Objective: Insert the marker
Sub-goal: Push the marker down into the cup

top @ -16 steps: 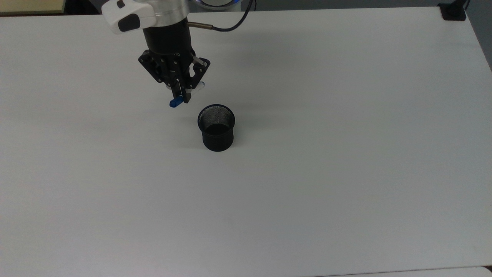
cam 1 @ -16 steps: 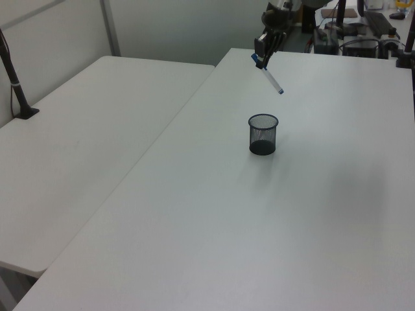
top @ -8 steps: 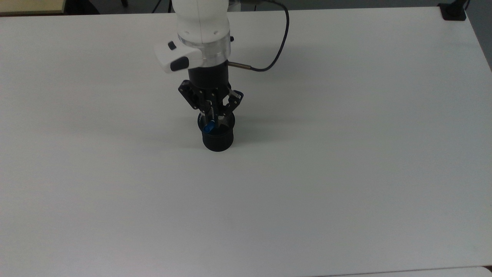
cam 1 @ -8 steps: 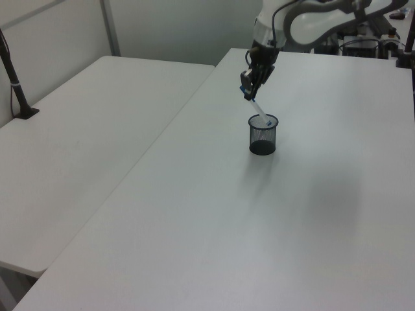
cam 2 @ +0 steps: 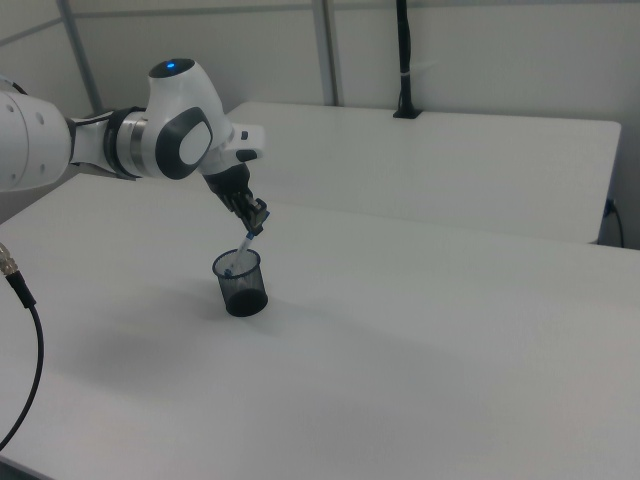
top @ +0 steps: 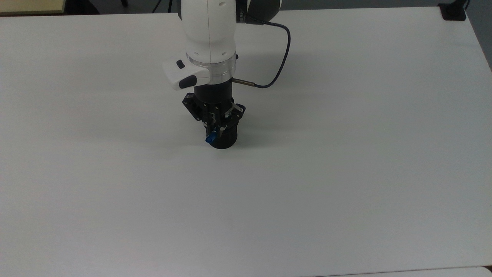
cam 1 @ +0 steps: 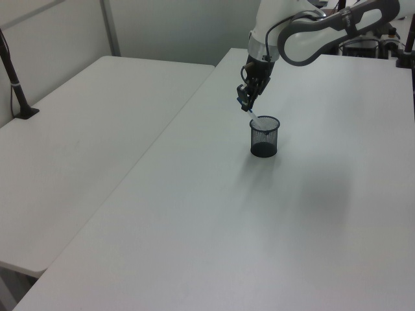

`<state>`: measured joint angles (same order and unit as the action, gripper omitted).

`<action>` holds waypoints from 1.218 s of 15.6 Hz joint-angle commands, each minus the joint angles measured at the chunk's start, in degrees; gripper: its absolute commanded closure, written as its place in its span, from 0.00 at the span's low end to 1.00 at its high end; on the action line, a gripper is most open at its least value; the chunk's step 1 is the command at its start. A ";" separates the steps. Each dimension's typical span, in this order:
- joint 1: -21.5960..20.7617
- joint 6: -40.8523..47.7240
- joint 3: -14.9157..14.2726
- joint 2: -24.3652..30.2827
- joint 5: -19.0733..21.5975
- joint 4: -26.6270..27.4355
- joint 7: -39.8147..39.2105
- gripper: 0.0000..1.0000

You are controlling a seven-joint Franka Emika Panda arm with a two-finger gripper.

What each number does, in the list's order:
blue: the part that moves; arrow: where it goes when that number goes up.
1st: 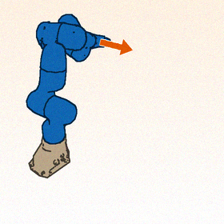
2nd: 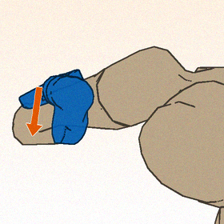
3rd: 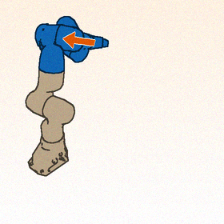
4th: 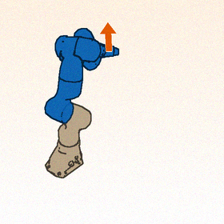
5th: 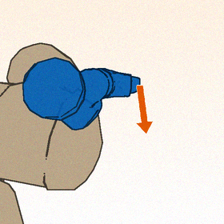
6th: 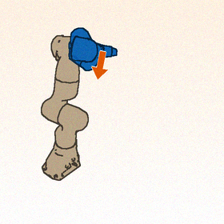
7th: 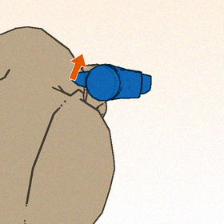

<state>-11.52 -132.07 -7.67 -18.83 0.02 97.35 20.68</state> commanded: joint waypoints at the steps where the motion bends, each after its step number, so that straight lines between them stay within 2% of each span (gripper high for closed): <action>1: -0.70 -0.56 -0.50 0.38 -0.98 -0.06 1.11 0.98; 6: -0.70 -0.20 -0.50 0.64 -1.16 0.47 -0.11 0.93; 10: -0.87 -0.11 -0.50 0.99 -1.16 2.05 -1.52 0.66; 11: -0.87 0.23 -0.50 0.99 -1.16 2.05 -1.52 0.62; 17: -0.44 2.87 -0.50 2.04 -1.07 1.79 -1.87 0.57; 19: -0.26 7.59 -0.59 3.88 -0.29 1.61 -5.19 0.56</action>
<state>-11.53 -130.64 -7.70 -18.49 -0.38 98.12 19.43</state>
